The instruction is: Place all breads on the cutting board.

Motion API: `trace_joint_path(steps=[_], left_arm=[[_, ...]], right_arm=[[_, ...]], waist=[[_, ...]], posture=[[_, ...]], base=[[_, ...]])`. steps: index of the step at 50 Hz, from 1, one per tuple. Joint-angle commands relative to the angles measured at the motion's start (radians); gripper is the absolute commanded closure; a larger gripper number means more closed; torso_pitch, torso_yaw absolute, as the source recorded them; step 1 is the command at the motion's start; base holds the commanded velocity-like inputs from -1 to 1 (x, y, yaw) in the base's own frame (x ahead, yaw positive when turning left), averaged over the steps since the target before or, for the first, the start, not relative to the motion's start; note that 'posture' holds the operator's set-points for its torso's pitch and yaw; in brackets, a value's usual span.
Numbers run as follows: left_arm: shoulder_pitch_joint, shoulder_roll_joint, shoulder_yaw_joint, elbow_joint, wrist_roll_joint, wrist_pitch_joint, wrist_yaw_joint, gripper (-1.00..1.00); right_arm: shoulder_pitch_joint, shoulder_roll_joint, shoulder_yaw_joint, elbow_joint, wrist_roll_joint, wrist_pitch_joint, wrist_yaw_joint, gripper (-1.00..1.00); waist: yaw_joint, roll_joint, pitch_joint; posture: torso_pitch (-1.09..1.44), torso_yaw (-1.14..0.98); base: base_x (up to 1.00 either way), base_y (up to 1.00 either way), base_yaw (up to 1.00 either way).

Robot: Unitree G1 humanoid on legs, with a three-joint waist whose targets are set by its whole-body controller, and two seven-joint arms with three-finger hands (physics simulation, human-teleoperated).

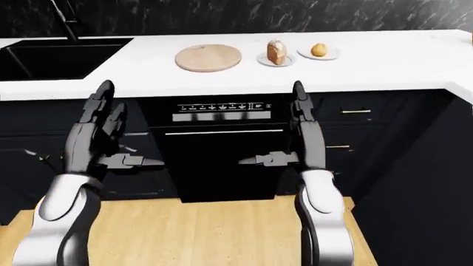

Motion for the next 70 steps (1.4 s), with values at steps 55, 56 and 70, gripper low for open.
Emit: trace_joint_path(steps=[55,56,70], left_arm=[[-0.093,0.016,-0.017,-0.039,0.013,0.056,0.014,-1.0],[-0.09,0.016,-0.017,-0.037,0.013,0.051,0.014,-1.0],[-0.061,0.009,-0.015,-0.017,0.014,0.007,0.009,-1.0]], right_arm=[[-0.067,-0.053,-0.061,-0.108,0.103,0.071,-0.05,-1.0],[-0.067,-0.052,-0.061,-0.106,0.103,0.07,-0.05,-1.0],[-0.066,-0.047,-0.055,-0.106,0.109,0.072,-0.054,-1.0]], waist=[[0.007,-0.074,-0.009],[0.006,-0.076,-0.009],[0.005,-0.014,0.001]], posture=[[0.0,0.0],[0.0,0.0],[0.0,0.0]], base=[[0.02,-0.45,0.0],[0.0,0.0,0.0],[0.0,-0.11,0.0]])
